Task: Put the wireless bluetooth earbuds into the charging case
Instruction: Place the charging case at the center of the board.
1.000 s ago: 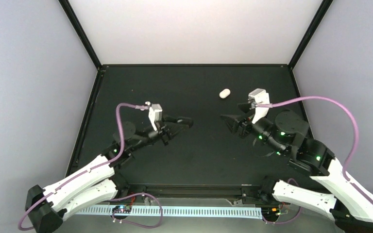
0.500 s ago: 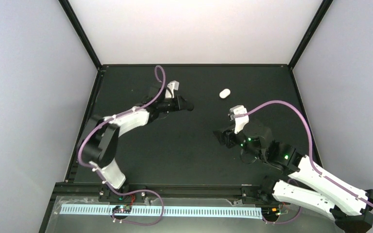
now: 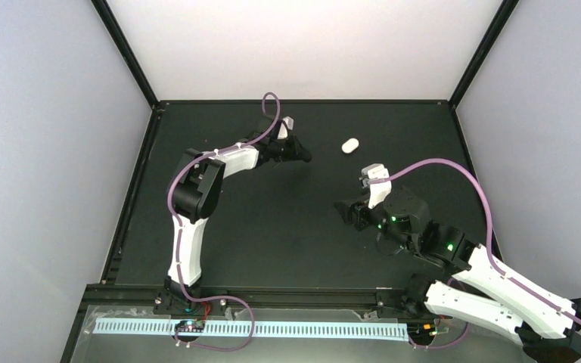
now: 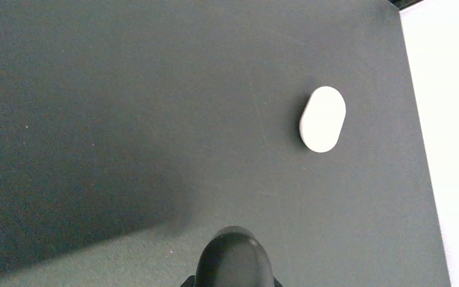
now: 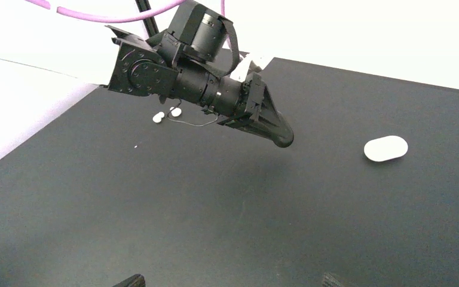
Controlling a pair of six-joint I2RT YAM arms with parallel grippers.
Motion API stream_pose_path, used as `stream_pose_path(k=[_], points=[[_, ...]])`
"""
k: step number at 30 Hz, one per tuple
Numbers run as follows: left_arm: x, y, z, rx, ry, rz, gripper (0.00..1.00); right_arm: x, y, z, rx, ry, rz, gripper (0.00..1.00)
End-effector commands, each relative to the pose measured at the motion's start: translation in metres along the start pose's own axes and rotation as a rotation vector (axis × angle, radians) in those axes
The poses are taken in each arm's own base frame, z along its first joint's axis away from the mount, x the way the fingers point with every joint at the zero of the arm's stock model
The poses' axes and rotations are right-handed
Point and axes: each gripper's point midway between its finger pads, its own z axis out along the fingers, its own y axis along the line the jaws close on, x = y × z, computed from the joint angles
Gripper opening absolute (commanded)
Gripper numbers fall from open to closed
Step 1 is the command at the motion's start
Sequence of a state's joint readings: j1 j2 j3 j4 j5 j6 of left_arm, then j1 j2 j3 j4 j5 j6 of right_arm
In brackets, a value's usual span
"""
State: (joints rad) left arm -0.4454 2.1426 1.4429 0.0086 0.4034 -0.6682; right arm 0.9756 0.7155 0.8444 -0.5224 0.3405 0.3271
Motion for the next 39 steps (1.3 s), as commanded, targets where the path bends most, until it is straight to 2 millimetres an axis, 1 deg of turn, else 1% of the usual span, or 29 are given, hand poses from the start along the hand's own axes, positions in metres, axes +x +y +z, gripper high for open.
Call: stream_pose_path(k=[1, 6, 9, 11, 12, 14, 17, 19, 26, 31, 35, 37, 38, 39], points=[[-0.001, 0.009, 0.011, -0.061, 0.017, -0.025, 0.02, -0.006, -0.006, -0.001, 0.034, -0.023, -0.028, 0.76], [0.009, 0.019, 0.018, -0.098, 0.044, -0.029, 0.09, -0.014, -0.002, -0.003, 0.022, -0.027, -0.039, 0.77], [0.011, 0.024, 0.019, -0.115, 0.052, -0.03, 0.16, -0.022, 0.0, -0.007, 0.01, -0.042, -0.035, 0.77], [0.012, 0.025, 0.018, -0.124, 0.051, -0.024, 0.22, -0.027, 0.001, -0.01, 0.009, -0.056, -0.037, 0.78], [0.011, 0.026, 0.017, -0.128, 0.049, -0.02, 0.28, -0.03, 0.001, -0.012, 0.009, -0.06, -0.036, 0.78], [0.012, 0.026, 0.015, -0.133, 0.051, -0.01, 0.35, -0.033, 0.002, -0.014, 0.005, -0.065, -0.041, 0.77], [0.014, 0.03, 0.012, -0.149, 0.058, -0.005, 0.41, -0.037, 0.002, -0.016, 0.002, -0.067, -0.046, 0.78], [0.015, 0.032, 0.009, -0.155, 0.056, -0.002, 0.43, -0.038, 0.001, -0.017, 0.008, -0.071, -0.05, 0.78], [0.017, 0.04, -0.009, -0.183, 0.037, 0.003, 0.51, -0.044, 0.003, -0.018, 0.007, -0.073, -0.058, 0.78], [0.014, 0.045, -0.027, -0.199, 0.017, 0.012, 0.53, -0.044, 0.005, -0.014, 0.006, -0.061, -0.063, 0.78], [0.012, 0.045, -0.037, -0.208, 0.014, 0.03, 0.6, -0.047, 0.01, -0.01, -0.005, -0.055, -0.057, 0.78], [0.009, 0.045, -0.048, -0.224, 0.001, 0.037, 0.63, -0.051, 0.012, -0.008, -0.004, -0.061, -0.052, 0.79], [0.006, 0.045, -0.057, -0.242, -0.015, 0.045, 0.66, -0.054, 0.014, -0.005, -0.004, -0.069, -0.048, 0.79], [0.0, 0.045, -0.068, -0.259, -0.039, 0.052, 0.72, -0.059, 0.015, -0.001, 0.004, -0.078, -0.045, 0.79]])
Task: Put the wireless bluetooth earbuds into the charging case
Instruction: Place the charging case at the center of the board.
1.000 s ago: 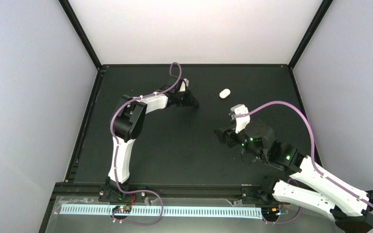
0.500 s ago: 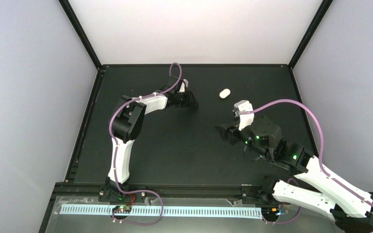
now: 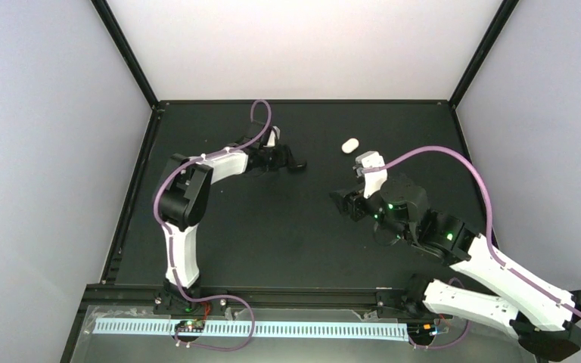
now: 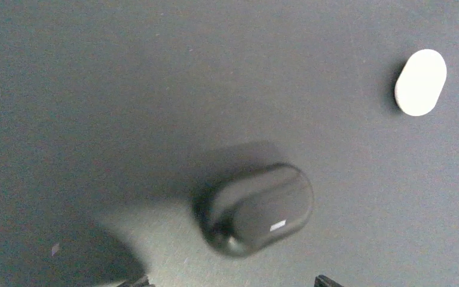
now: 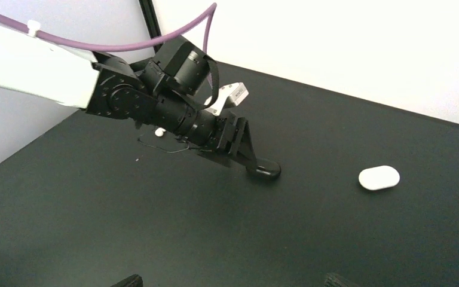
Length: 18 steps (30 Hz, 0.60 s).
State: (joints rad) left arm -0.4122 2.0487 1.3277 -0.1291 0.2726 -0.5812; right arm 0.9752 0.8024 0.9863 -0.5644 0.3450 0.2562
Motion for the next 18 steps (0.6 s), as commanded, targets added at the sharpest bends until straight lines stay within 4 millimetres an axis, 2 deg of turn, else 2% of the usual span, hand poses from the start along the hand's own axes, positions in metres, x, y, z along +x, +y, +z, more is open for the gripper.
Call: stream_pose_path(k=[1, 3, 4, 6, 8, 9, 10, 12, 14, 15, 18], points=[[-0.022, 0.002, -0.05, -0.064, -0.088, 0.041, 0.79, -0.032, 0.003, 0.006, 0.023, -0.074, 0.029, 0.79], [-0.031, 0.003, -0.082, -0.093, -0.141, 0.061, 0.95, -0.044, -0.004, 0.024, 0.066, -0.073, 0.074, 0.79], [-0.034, 0.002, -0.1, -0.104, -0.169, 0.074, 0.98, -0.051, -0.011, 0.033, 0.074, -0.075, 0.126, 0.79], [-0.037, 0.003, -0.135, -0.137, -0.225, 0.107, 0.99, -0.058, -0.033, 0.054, 0.1, -0.094, 0.251, 0.78], [-0.04, 0.001, -0.171, -0.163, -0.299, 0.15, 0.99, -0.059, -0.063, 0.072, 0.149, -0.123, 0.398, 0.78], [-0.043, -0.006, -0.196, -0.156, -0.364, 0.169, 0.99, -0.058, -0.078, 0.081, 0.179, -0.14, 0.469, 0.78], [-0.04, -0.005, -0.205, -0.156, -0.392, 0.179, 0.99, -0.053, -0.097, 0.091, 0.217, -0.147, 0.544, 0.78], [-0.039, -0.022, -0.248, -0.077, -0.533, 0.208, 0.99, -0.038, -0.128, 0.113, 0.287, -0.144, 0.666, 0.77], [-0.03, -0.028, -0.271, -0.019, -0.621, 0.218, 0.99, -0.021, -0.161, 0.132, 0.364, -0.126, 0.743, 0.77], [-0.024, -0.026, -0.278, -0.013, -0.641, 0.219, 0.99, -0.009, -0.179, 0.143, 0.413, -0.111, 0.762, 0.77], [-0.01, -0.028, -0.293, 0.011, -0.679, 0.253, 0.99, 0.003, -0.216, 0.164, 0.504, -0.096, 0.744, 0.76]])
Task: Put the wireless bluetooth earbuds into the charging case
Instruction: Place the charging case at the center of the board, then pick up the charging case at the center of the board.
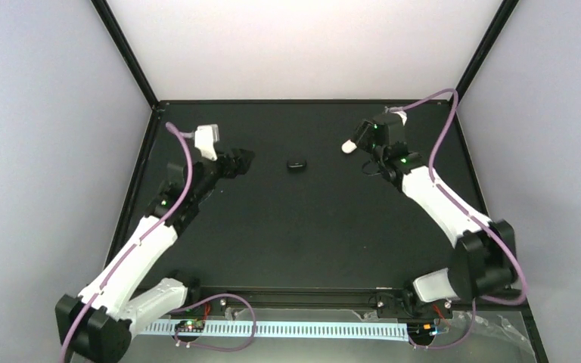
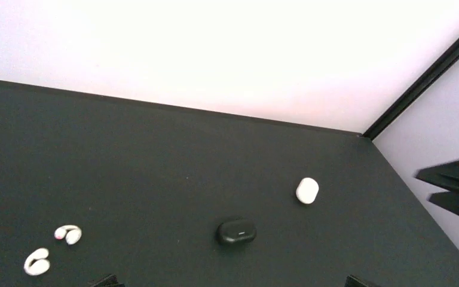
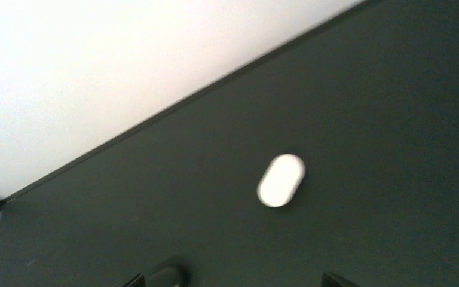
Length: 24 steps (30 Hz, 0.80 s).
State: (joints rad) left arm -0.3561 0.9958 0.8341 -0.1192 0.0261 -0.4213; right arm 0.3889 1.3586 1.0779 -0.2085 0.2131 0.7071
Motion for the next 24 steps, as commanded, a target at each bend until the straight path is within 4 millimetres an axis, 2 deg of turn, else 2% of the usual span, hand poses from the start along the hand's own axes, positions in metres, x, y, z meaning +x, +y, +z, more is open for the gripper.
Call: stream_pose_path(k=[1, 5, 10, 12, 16, 24], points=[[0.01, 0.002, -0.015, 0.009, -0.041, 0.062, 0.99, -0.021, -0.027, 0.045, 0.087, -0.05, 0.096, 0.76], [0.025, 0.004, -0.021, -0.009, -0.028, 0.13, 0.99, -0.012, -0.059, 0.093, 0.23, 0.034, 0.085, 0.76], [0.027, 0.0, -0.016, 0.007, 0.0, 0.086, 0.99, 0.007, -0.07, 0.138, 0.316, 0.107, 0.12, 0.75], [0.031, 0.014, -0.013, -0.066, 0.017, 0.045, 0.99, 0.013, -0.072, 0.154, 0.344, 0.136, 0.139, 0.76], [0.036, 0.049, -0.014, -0.279, 0.039, -0.019, 0.99, 0.027, -0.082, 0.173, 0.437, 0.201, 0.16, 0.75], [0.023, 0.057, -0.025, -0.326, -0.006, -0.048, 0.99, 0.04, -0.094, 0.191, 0.515, 0.251, 0.148, 0.75]])
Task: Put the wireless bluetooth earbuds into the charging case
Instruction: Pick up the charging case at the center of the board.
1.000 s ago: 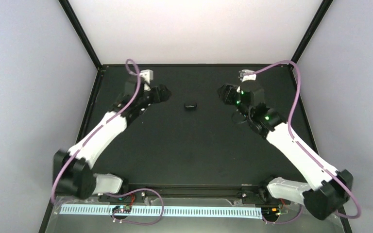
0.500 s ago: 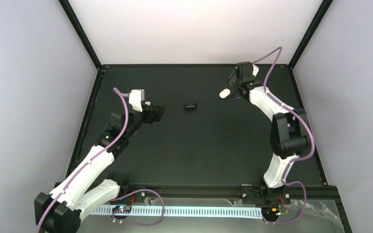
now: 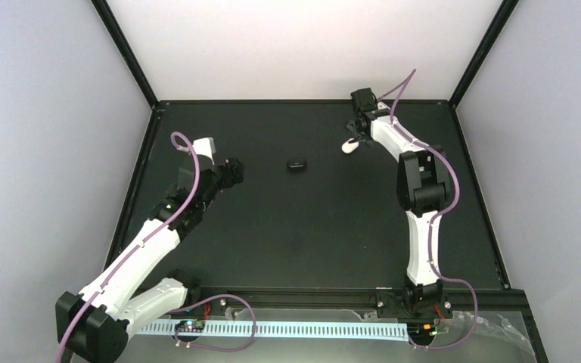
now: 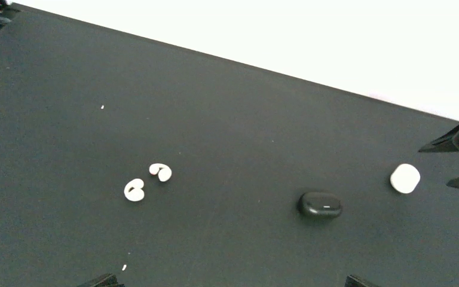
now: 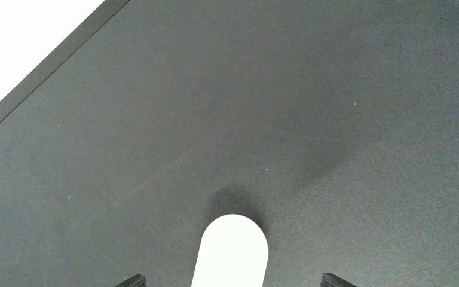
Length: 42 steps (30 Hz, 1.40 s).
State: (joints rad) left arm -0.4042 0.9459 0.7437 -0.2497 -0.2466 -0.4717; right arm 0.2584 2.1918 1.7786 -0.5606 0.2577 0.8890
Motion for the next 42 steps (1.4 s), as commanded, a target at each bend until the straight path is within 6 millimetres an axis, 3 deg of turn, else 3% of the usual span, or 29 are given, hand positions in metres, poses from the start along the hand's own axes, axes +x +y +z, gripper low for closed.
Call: stream_pose_path(k=[1, 14, 28, 36, 42], points=[[-0.019, 0.007, -0.011, -0.041, -0.054, -0.042, 0.99, -0.001, -0.006, 0.005, 0.072, 0.011, 0.0, 0.75], [-0.015, 0.001, -0.009, 0.002, -0.056, -0.048, 0.99, 0.025, 0.003, 0.033, 0.068, 0.108, -0.07, 0.7], [-0.017, 0.0, -0.012, 0.018, -0.067, -0.048, 0.99, 0.042, 0.001, 0.041, 0.086, 0.145, -0.137, 0.58], [-0.019, -0.001, -0.015, 0.027, -0.075, -0.052, 0.99, 0.047, -0.006, 0.035, 0.099, 0.156, -0.161, 0.46], [-0.019, -0.003, -0.016, 0.04, -0.078, -0.055, 0.99, 0.047, -0.008, 0.015, 0.082, 0.144, -0.216, 0.35]])
